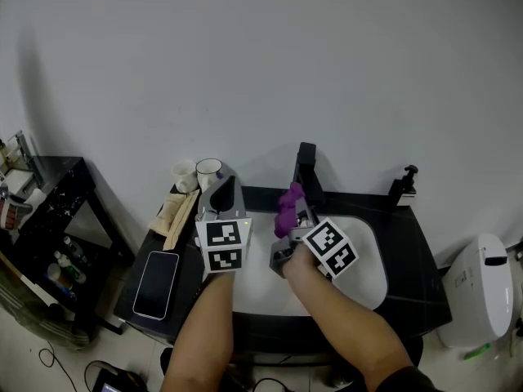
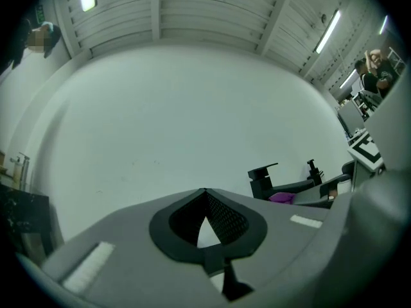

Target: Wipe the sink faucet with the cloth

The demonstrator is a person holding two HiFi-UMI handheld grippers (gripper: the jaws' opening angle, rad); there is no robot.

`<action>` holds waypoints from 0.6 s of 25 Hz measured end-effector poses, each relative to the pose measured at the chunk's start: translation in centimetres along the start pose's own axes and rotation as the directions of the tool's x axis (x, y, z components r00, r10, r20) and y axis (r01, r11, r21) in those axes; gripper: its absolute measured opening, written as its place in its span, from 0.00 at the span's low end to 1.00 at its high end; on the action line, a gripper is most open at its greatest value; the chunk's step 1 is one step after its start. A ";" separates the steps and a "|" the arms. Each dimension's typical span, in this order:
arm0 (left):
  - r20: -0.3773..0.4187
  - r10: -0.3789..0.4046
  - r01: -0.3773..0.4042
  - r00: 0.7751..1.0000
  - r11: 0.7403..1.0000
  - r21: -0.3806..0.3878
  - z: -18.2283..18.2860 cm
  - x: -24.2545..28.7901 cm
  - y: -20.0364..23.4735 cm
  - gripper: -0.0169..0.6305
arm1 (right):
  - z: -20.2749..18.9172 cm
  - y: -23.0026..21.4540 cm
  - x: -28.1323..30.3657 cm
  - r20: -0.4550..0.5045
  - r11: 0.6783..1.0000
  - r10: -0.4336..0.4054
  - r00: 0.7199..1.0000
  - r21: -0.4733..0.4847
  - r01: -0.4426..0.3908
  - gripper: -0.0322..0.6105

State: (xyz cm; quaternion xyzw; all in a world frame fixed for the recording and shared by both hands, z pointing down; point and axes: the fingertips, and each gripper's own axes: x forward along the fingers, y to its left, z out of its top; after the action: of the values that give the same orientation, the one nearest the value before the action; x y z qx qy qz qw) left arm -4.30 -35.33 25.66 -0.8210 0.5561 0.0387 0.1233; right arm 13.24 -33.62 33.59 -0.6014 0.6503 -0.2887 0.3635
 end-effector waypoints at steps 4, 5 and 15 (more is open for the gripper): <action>-0.025 -0.024 0.025 0.999 1.000 0.017 -0.7 0.4 -1.0 0.05 | 1.0 -1.2 -2.0 -0.064 0.986 -0.037 0.997 -0.167 0.026 0.18; -0.027 -0.026 0.027 0.999 1.000 0.014 -0.8 0.4 -1.1 0.05 | 1.6 -1.3 -2.6 -0.069 0.977 -0.041 0.997 -0.211 0.025 0.18; -0.050 -0.078 0.074 0.996 0.995 -0.069 -1.3 0.3 -2.7 0.05 | 13.9 2.3 -5.0 0.085 0.621 0.143 0.986 -0.784 -0.023 0.18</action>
State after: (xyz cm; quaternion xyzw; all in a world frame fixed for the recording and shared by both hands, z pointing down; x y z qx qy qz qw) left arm -1.82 -34.98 27.30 -0.8459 0.5260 0.0312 0.0823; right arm 23.43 -27.51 24.44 -0.6872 0.7112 0.0808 0.1242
